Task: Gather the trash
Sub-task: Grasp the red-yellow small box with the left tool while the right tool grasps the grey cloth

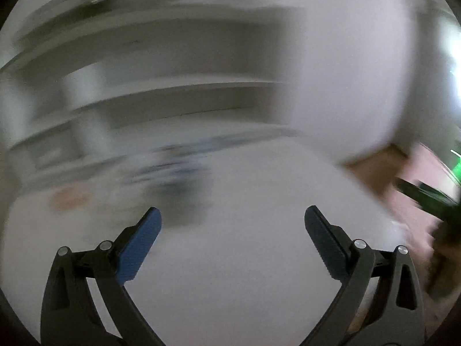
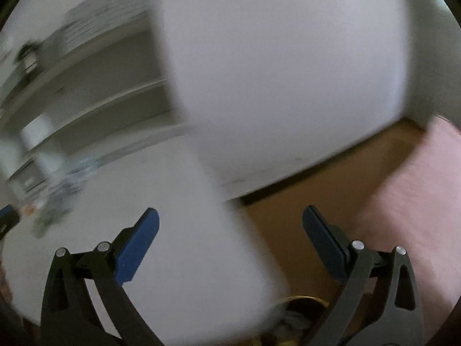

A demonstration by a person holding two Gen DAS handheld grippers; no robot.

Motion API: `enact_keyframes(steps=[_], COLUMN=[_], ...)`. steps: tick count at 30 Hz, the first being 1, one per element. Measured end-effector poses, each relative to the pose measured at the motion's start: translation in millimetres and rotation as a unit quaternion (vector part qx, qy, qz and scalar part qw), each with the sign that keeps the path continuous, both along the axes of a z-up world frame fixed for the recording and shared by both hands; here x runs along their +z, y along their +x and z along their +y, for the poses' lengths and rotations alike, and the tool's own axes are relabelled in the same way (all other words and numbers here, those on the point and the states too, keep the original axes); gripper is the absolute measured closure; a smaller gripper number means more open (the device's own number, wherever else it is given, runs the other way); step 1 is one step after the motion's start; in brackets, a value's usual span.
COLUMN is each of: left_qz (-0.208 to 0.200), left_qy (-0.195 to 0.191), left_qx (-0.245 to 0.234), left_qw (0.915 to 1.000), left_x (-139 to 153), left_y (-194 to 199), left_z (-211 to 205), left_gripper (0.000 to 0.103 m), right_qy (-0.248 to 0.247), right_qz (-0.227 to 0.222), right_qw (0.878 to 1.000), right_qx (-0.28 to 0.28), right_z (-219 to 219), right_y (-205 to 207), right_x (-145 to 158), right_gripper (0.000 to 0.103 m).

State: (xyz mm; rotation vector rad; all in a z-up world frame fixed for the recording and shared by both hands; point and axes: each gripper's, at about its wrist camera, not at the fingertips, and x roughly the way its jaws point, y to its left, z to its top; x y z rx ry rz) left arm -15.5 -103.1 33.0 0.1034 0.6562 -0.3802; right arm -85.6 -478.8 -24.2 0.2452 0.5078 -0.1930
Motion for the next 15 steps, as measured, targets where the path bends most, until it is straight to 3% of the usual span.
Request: enact_keyframes(steps=[1, 3, 5, 8, 11, 15], left_qz=[0.007, 0.028, 0.048, 0.073, 0.095, 0.114], left_qy=[0.016, 0.032, 0.046, 0.075, 0.075, 0.079], left_qx=[0.067, 0.136, 0.160, 0.161, 0.147, 0.135], left_qw=[0.9976, 0.9899, 0.9849, 0.9813, 0.9817, 0.9811], left_x=[-3, -10, -17, -32, -44, -60], left_y=[18, 41, 58, 79, 103, 138], left_z=[40, 99, 131, 158, 163, 159], left_gripper=[0.006, 0.006, 0.006, 0.006, 0.006, 0.006], right_qy=[0.001, 0.000, -0.010, -0.017, -0.029, -0.029], right_qz=[0.004, 0.013, 0.029, 0.049, 0.071, 0.110], right_qw=[0.999, 0.995, 0.987, 0.978, 0.974, 0.970], right_qx=[0.038, 0.101, 0.161, 0.204, 0.214, 0.215], right_z=[26, 73, 125, 179, 220, 241], right_y=[19, 51, 79, 113, 150, 180], right_x=[2, 4, 4, 6, 6, -6], right_gripper=[0.007, 0.007, 0.007, 0.010, 0.011, 0.022])
